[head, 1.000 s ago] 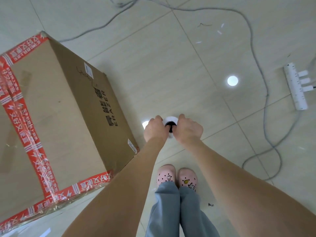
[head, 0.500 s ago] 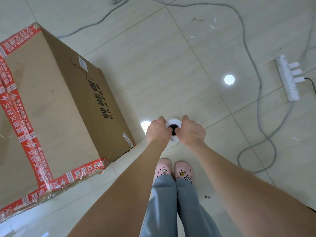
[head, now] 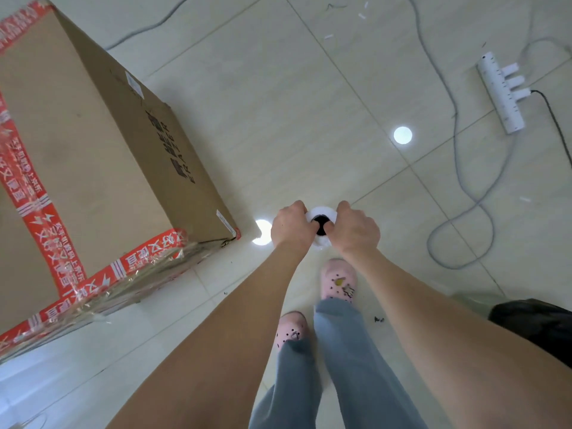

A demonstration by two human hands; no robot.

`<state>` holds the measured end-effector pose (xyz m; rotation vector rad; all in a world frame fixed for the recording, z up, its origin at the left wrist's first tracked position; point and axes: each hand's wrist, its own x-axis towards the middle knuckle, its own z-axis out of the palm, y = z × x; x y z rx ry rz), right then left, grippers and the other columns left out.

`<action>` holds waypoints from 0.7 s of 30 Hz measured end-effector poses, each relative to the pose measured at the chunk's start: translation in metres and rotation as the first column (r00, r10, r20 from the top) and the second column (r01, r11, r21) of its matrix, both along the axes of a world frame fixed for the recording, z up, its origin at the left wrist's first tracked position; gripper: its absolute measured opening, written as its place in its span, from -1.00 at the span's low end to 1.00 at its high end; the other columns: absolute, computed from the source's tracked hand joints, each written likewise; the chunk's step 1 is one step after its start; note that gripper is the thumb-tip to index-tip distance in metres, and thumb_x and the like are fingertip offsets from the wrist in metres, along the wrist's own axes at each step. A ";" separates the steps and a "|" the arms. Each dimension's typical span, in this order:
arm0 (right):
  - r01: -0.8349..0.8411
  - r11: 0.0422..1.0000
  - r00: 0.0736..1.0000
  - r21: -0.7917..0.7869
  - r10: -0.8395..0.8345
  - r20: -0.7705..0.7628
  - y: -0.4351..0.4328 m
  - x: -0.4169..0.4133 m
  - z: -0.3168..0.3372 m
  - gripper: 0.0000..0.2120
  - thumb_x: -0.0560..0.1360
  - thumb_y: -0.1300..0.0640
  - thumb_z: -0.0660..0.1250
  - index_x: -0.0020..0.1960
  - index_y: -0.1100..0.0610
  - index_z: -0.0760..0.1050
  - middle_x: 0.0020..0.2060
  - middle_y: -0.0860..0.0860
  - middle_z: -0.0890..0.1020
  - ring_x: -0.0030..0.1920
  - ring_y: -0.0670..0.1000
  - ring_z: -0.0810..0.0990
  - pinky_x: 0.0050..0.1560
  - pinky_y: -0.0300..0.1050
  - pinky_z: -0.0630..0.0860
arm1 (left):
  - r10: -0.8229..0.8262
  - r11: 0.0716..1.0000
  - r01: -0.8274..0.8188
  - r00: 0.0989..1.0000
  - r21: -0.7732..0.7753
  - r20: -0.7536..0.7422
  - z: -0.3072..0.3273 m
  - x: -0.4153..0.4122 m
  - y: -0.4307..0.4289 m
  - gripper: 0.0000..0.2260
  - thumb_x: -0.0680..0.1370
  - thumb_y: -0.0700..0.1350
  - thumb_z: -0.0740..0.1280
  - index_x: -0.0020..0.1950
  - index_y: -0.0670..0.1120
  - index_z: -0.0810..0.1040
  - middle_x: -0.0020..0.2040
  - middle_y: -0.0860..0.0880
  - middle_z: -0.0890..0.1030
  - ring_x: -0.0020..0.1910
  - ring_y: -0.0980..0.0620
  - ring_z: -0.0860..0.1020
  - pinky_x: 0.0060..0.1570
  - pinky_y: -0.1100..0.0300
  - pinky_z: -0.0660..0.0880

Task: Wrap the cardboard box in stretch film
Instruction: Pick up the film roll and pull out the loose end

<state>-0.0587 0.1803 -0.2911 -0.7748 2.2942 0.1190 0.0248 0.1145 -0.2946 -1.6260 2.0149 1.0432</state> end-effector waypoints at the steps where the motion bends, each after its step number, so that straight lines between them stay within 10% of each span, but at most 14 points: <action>1: 0.024 1.000 1.000 -0.008 -0.024 -0.004 0.003 0.003 -0.001 -0.77 0.55 0.04 0.19 0.12 0.16 0.36 -0.03 0.11 0.57 -0.16 0.14 0.45 -0.23 -0.10 0.30 | 0.006 1.000 -0.006 1.000 -0.004 -0.015 -0.002 0.003 0.004 -0.81 0.49 -0.10 0.30 0.08 -0.13 0.49 -0.03 -0.09 0.59 -0.08 -0.11 0.56 -0.26 0.13 0.43; 9: 0.143 0.982 0.990 -0.122 -0.142 0.013 0.015 0.011 -0.013 -0.75 0.56 0.05 0.16 0.15 0.18 0.36 0.00 0.15 0.58 -0.03 0.18 0.53 -0.17 -0.10 0.33 | 0.181 0.983 -0.179 0.971 0.026 -0.158 -0.011 0.015 0.023 -0.67 0.53 -0.02 0.31 0.27 -0.06 0.47 0.11 -0.08 0.57 0.03 -0.10 0.57 -0.09 0.13 0.49; 21: 0.122 0.951 0.992 -0.283 -0.105 0.072 0.032 0.022 -0.023 -0.73 0.58 0.04 0.16 0.17 0.19 0.40 0.05 0.16 0.58 0.05 0.20 0.54 -0.15 -0.09 0.32 | 0.228 0.964 -0.251 0.952 -0.093 -0.206 -0.011 0.026 0.037 -0.86 0.50 -0.11 0.33 0.02 -0.09 0.53 -0.07 -0.15 0.65 -0.14 -0.17 0.65 -0.07 -0.04 0.59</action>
